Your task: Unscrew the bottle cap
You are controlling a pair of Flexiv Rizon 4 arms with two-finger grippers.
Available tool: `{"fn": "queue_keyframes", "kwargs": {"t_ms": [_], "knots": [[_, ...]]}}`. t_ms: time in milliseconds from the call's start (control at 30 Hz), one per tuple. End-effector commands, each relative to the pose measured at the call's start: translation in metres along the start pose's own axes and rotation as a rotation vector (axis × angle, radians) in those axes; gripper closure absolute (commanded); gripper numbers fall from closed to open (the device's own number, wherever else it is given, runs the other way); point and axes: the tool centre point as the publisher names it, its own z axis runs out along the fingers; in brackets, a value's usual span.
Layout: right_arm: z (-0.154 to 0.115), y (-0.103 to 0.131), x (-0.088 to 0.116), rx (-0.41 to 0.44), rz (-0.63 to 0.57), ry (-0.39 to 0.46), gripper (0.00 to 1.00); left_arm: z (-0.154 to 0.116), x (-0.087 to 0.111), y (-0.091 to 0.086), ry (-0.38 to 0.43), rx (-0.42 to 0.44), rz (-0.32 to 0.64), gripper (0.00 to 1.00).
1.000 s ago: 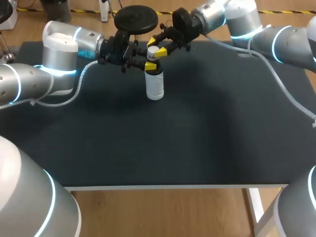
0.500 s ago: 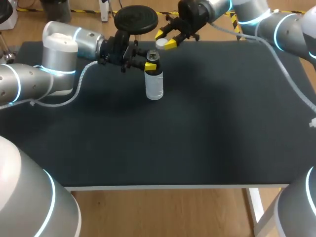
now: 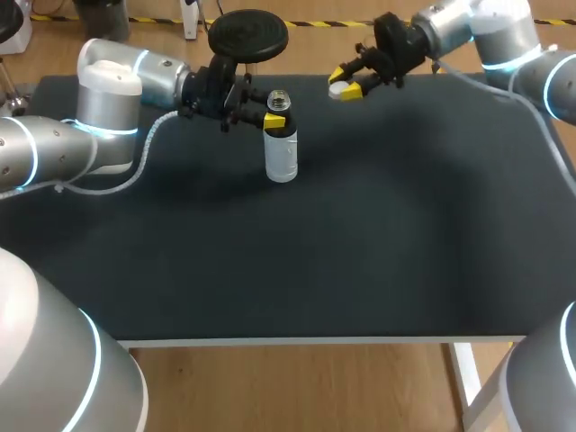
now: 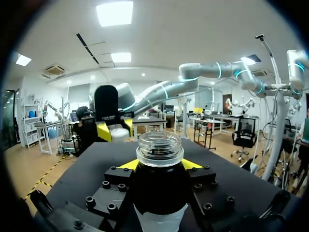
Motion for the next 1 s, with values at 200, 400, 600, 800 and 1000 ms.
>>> {"fn": "queue_keyframes", "kwargs": {"t_ms": [200, 400, 600, 800, 1000], "knots": [[0.002, -0.032, 0.014, -0.003, 0.072, -0.387, 1.0, 0.0, 0.0, 0.0, 0.0, -0.001, 0.0, 1.0], [-0.005, -0.052, 0.023, 0.0, 0.091, -0.528, 1.0, 0.0, 0.0, 0.0, 0.0, -0.001, 0.0, 1.0], [-0.006, -0.068, 0.028, 0.023, 0.138, -0.624, 1.0, 0.0, 0.0, 0.0, 0.0, -0.001, 0.0, 1.0], [-0.007, -0.084, 0.031, 0.032, 0.204, -0.714, 1.0, 0.0, 0.0, 0.0, 0.0, -0.001, 0.0, 1.0], [-0.007, -0.099, 0.031, 0.028, 0.262, -0.756, 1.0, 0.0, 0.0, 0.0, 0.0, -0.001, 0.0, 1.0]]}}
